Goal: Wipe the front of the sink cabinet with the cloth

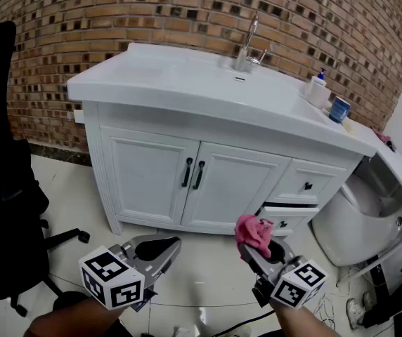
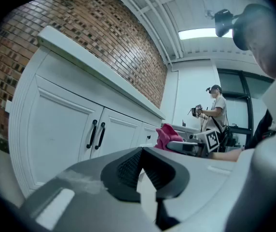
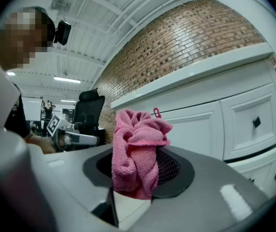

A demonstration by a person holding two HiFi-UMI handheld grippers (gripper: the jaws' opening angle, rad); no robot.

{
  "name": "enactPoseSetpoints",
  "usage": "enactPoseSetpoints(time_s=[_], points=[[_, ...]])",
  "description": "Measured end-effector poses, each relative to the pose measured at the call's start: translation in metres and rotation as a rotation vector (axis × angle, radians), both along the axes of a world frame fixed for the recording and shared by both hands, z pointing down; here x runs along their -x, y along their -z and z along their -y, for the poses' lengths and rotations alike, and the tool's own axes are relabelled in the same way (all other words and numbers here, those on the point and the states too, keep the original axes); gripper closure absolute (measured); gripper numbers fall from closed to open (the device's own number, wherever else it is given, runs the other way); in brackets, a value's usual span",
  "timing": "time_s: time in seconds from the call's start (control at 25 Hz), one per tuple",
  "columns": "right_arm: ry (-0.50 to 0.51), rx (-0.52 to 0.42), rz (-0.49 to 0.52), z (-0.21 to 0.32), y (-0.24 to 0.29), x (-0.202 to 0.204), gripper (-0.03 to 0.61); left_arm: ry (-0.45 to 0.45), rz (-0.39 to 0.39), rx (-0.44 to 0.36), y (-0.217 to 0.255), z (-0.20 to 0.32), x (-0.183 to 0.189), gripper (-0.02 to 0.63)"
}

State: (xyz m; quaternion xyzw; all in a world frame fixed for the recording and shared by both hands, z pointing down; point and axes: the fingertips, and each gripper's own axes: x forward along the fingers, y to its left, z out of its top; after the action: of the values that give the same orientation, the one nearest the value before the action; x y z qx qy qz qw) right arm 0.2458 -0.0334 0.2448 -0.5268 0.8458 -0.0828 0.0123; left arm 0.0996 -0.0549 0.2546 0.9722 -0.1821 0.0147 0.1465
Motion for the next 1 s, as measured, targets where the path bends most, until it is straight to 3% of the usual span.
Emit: enactPoseSetpoints(time_s=[0.2,0.32,0.4,0.52,0.64,0.8,1.0], points=[[-0.082,-0.103,-0.232,0.035,0.024,-0.034,0.41,-0.012,0.034,-0.057,-0.002,-0.001,-0.006,0.611],[-0.184,-0.193,-0.408,0.061,0.046,-0.065,0.41,0.0,0.029,-0.059,0.007,0.006,-0.01,0.611],[-0.269,-0.247,-0.461,0.081,0.059,-0.086,0.41,0.025,0.026,-0.057,0.014,0.016,-0.008,0.611],[-0.398,-0.289,-0.404,0.113,0.069,-0.116,0.41,0.078,-0.014,-0.024,0.027,0.034,-0.003,0.611],[-0.516,-0.322,-0.261,0.136,0.071,-0.142,0.41,0.147,-0.054,-0.035,0.034,0.05,-0.003,0.611],[-0.561,-0.368,-0.131,0.151,0.061,-0.154,0.41,0.109,0.078,-0.107,0.002,0.04,-0.008,0.611],[-0.541,-0.385,-0.11,0.176,0.051,-0.159,0.41,0.027,0.125,-0.054,-0.026,0.022,-0.012,0.611]])
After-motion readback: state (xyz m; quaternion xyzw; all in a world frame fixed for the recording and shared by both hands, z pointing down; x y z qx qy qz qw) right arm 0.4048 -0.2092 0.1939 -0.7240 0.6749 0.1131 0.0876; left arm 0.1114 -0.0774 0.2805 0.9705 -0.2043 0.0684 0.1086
